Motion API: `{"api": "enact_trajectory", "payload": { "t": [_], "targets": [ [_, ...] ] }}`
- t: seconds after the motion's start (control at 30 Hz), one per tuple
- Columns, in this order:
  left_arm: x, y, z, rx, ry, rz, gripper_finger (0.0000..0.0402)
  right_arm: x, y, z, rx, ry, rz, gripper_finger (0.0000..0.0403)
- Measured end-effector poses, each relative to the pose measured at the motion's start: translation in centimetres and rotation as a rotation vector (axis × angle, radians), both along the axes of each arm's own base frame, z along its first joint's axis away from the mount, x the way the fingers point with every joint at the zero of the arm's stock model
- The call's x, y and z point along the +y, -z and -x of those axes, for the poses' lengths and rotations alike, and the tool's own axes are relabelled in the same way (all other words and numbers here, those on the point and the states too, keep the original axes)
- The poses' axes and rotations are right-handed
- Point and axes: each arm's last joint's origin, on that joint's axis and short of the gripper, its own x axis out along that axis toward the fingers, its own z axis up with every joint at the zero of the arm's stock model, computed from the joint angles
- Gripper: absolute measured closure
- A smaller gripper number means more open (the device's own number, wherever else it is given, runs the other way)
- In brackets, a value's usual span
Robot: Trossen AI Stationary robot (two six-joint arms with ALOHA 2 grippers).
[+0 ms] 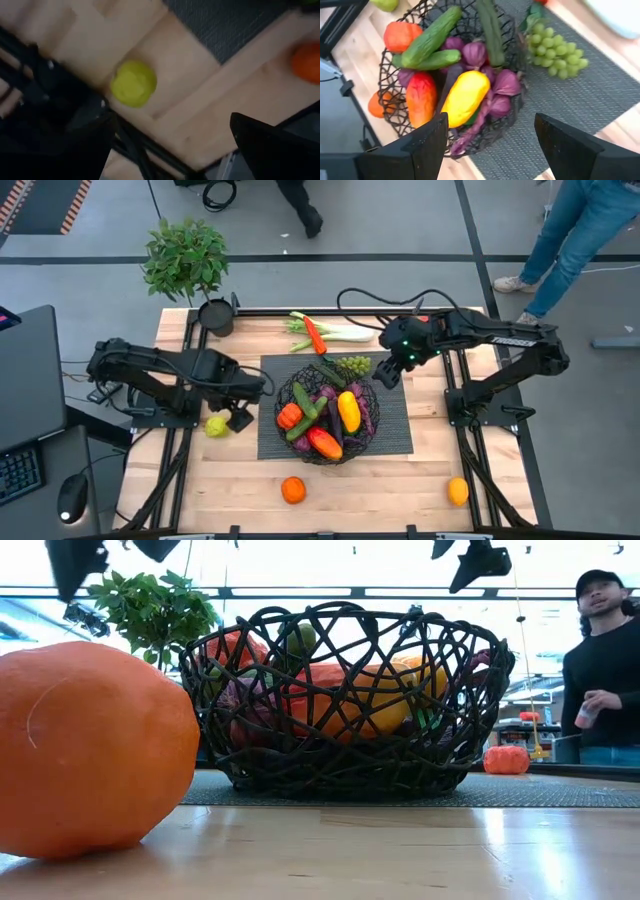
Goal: Build produce basket
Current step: Put the green apple into the black wire basket
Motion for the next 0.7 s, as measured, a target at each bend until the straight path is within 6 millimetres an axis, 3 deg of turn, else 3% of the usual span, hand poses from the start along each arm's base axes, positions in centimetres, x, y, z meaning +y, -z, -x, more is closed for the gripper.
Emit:
{"api": "enact_trajectory", "payload": {
  "t": [0.37, 0.7],
  "targets": [
    [0.2, 1.9, 2.8, 0.072, -0.077, 0.088, 0.0006, -0.2, 0.1, 0.0, 0.014, 0.004, 0.059, 0.0105],
    [-0.5, 6.3, 3.0, 0.119, -0.054, 0.135, 0.0006, -0.2, 0.3, -0.2, 0.023, 0.004, 0.057, 0.0105]
  ]
}}
